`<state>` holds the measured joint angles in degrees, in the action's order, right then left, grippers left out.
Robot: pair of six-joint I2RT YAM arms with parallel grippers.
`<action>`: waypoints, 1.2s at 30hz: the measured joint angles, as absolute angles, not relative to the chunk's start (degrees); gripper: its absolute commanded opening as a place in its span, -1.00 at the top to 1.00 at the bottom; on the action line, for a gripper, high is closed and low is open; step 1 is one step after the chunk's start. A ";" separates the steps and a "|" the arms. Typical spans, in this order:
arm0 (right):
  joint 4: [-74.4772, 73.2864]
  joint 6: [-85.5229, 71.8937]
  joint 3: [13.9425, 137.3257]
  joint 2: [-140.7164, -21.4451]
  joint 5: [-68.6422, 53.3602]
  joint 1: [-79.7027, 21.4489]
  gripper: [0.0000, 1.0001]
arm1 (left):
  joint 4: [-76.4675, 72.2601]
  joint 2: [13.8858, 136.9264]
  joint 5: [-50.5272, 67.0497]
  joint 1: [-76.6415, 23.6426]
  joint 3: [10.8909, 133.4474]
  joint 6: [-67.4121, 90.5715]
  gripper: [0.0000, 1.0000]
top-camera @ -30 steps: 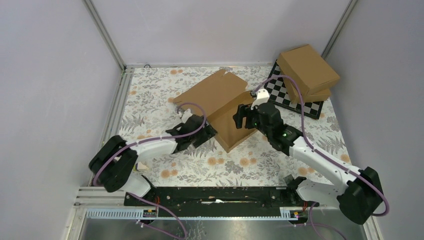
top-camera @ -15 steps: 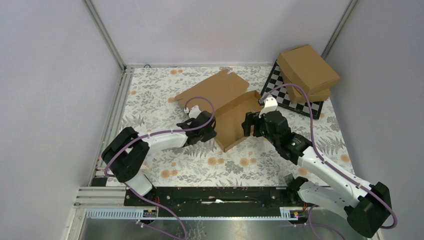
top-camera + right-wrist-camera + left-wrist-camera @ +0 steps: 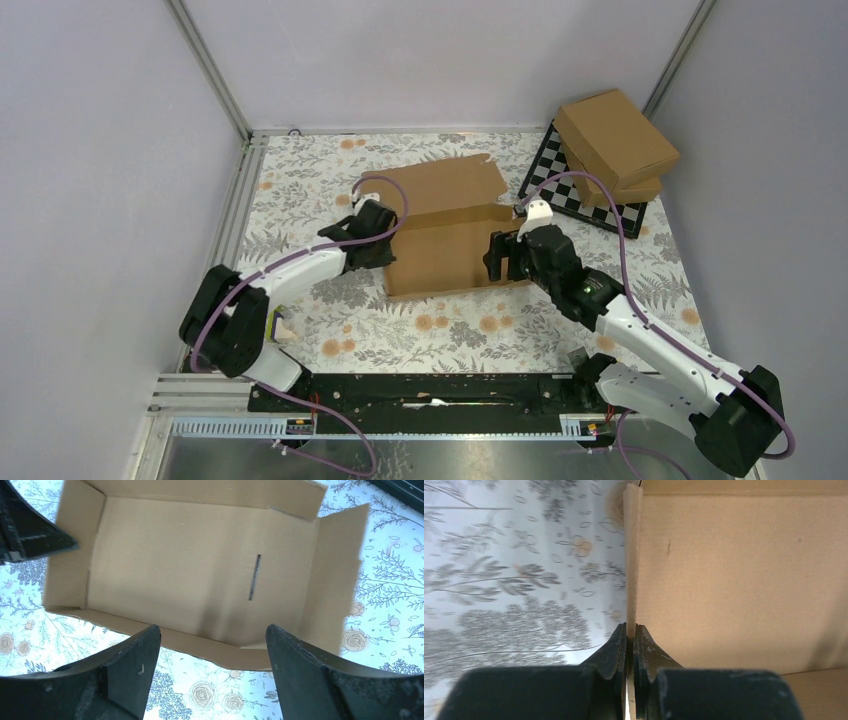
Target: Fold the paper box
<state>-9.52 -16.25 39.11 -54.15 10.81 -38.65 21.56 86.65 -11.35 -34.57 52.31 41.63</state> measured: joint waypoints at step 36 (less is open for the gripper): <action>-10.33 -33.54 29.02 -59.90 7.18 -19.94 -0.99 | 18.22 82.85 -20.64 -33.17 45.10 29.78 1.00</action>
<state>-10.33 -33.54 29.02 -59.90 7.18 -19.94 18.22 82.85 -20.64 -33.17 45.10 29.78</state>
